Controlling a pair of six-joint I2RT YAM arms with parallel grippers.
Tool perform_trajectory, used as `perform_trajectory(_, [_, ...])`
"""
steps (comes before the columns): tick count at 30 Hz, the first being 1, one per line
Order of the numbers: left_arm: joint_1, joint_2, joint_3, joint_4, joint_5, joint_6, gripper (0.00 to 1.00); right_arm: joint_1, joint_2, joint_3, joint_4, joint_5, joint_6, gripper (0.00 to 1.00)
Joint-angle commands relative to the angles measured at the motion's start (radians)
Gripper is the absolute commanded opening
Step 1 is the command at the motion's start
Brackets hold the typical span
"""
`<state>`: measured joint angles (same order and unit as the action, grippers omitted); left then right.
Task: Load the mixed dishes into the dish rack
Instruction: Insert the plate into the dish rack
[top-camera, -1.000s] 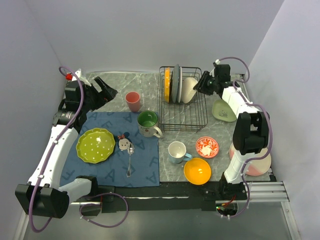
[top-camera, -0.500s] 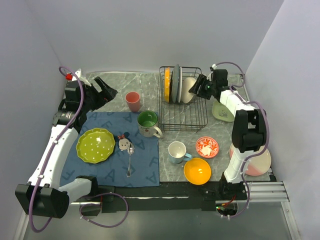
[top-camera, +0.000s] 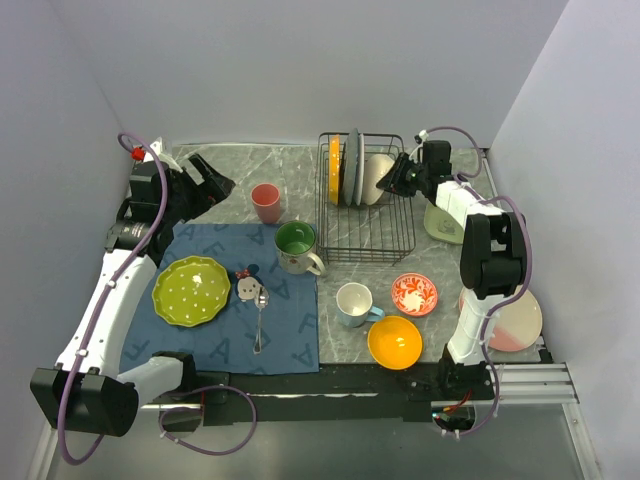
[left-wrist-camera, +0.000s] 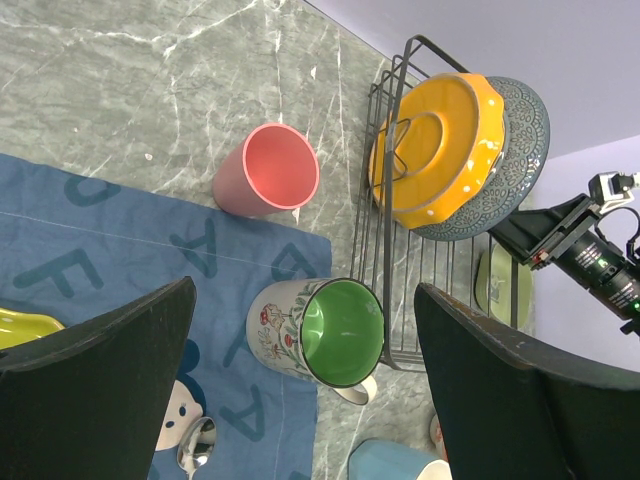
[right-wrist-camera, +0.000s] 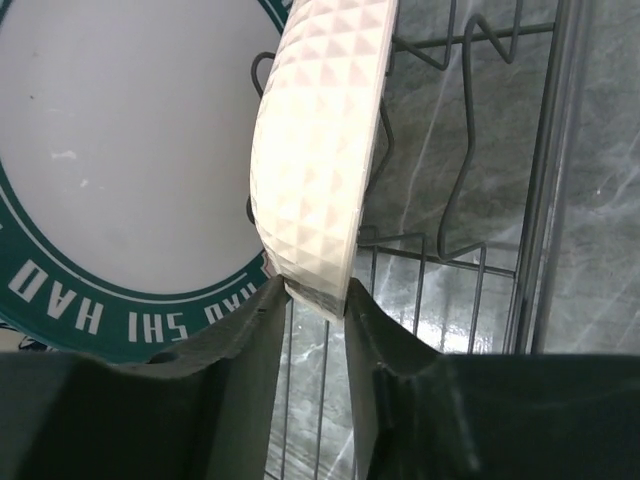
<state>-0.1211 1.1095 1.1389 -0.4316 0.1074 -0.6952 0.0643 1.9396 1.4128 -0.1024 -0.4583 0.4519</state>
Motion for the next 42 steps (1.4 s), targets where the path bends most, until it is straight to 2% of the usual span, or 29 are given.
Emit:
perform_trajectory(1, [0.006,-0.007,0.007,0.022,-0.005,0.003,0.97,-0.008,-0.028,0.02,0.03,0.006,-0.024,0.31])
perform_trajectory(6, [0.006,-0.007,0.01,0.017,-0.009,0.006,0.97,-0.008,-0.004,0.095,-0.017,-0.006,-0.068,0.12])
perform_trajectory(7, [0.006,-0.007,0.013,0.016,-0.012,0.006,0.97,-0.008,0.002,0.116,-0.023,-0.009,-0.071,0.05])
perform_trajectory(9, [0.006,-0.008,0.018,0.011,-0.015,0.01,0.97,-0.009,0.007,0.132,-0.025,-0.02,-0.082,0.0])
perform_trajectory(17, [0.006,-0.007,0.027,0.002,-0.026,0.014,0.97,-0.014,0.009,0.17,0.013,-0.046,-0.082,0.0])
perform_trajectory(24, [0.005,-0.007,0.028,-0.004,-0.031,0.016,0.97,-0.053,0.027,0.164,0.099,-0.146,0.017,0.0])
perform_trajectory(28, [0.006,-0.008,0.027,-0.006,-0.034,0.016,0.97,-0.087,0.032,0.14,0.234,-0.207,0.093,0.0])
perform_trajectory(42, [0.005,-0.008,0.027,-0.009,-0.044,0.02,0.97,-0.092,-0.037,0.049,0.428,-0.095,0.18,0.0])
